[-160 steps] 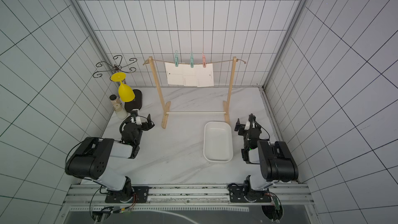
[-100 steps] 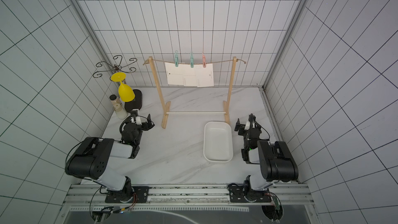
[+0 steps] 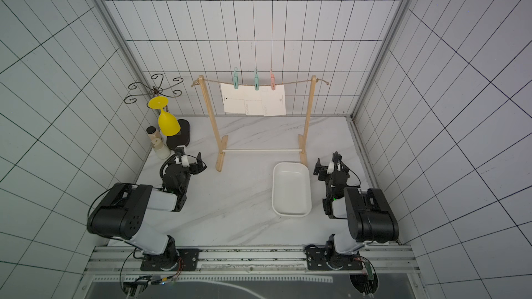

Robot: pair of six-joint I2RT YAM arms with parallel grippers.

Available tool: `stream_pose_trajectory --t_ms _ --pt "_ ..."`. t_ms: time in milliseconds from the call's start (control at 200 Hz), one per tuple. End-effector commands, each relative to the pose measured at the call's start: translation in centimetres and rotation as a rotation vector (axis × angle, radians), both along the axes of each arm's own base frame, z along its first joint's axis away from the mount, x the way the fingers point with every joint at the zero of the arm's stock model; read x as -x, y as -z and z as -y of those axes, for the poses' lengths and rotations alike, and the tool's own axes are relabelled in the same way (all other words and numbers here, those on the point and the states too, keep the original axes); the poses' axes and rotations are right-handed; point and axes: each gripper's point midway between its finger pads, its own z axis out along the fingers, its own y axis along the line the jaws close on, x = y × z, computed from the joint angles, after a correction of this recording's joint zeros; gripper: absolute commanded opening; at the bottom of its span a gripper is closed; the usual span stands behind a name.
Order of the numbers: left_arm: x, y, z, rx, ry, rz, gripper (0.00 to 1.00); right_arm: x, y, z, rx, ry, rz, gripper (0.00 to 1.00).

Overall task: Remove the postcards from the strings
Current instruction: Pinch the postcard on the clothesline.

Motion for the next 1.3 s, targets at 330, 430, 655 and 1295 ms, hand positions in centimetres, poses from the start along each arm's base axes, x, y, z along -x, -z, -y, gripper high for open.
stream_pose_trajectory --t_ms 330,430,655,1295 --pt "-0.5 -2.6 -0.5 -0.023 -0.076 0.022 0.8 -0.5 -3.8 1.2 -0.004 0.084 0.089 1.0" --pt "-0.4 -4.7 -0.6 -0.043 -0.135 -0.021 0.73 0.5 -5.7 1.8 -0.006 0.129 0.127 0.99" --pt "1.0 -11.6 1.9 0.124 -0.102 0.136 0.72 1.1 -11.3 1.0 -0.064 0.12 0.186 0.97" --pt "5.6 -24.8 23.8 0.364 0.71 0.1 0.67 2.3 -32.9 -12.1 -0.1 -0.475 0.305 0.91"
